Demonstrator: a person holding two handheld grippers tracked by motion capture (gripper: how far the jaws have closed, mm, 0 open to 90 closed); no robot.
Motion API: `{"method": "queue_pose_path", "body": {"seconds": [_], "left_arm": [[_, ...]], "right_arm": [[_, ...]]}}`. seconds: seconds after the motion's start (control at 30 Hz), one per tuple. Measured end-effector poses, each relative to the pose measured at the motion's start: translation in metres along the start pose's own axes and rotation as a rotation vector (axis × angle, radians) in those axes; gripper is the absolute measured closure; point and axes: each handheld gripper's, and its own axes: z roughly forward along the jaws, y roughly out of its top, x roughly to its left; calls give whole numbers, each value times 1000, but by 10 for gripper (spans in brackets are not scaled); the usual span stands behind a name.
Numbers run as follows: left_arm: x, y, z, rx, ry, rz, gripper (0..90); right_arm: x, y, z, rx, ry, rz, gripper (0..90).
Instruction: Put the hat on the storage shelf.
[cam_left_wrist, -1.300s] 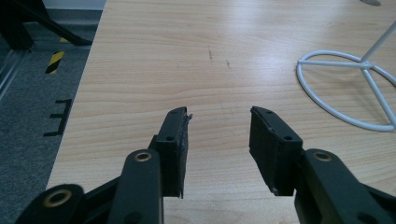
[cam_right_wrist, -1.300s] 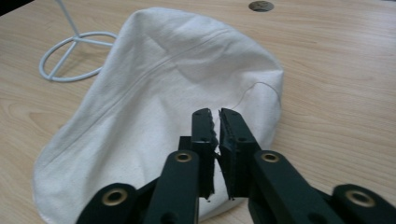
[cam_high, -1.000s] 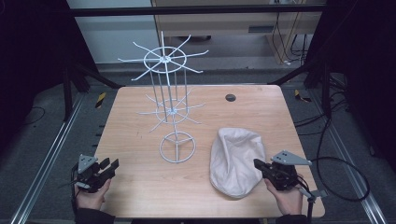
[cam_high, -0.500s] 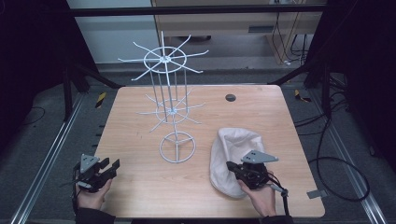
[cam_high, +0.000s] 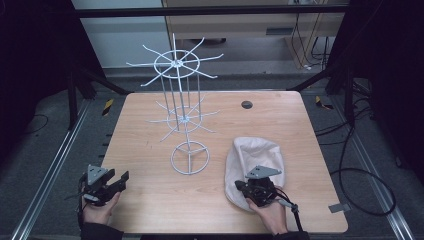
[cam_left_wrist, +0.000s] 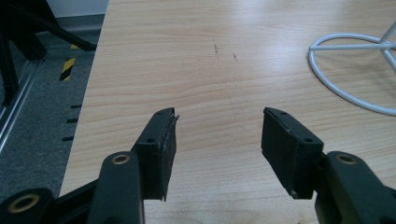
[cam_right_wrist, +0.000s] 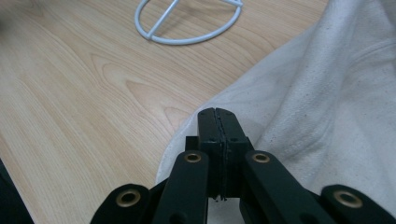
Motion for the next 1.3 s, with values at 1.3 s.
{"method": "queue_pose_path", "body": {"seconds": [1.3], "left_arm": [[1,-1,3,12,19,2,352]], "right_arm": [[-35,-30,-50,42,-133,75,857]]}}
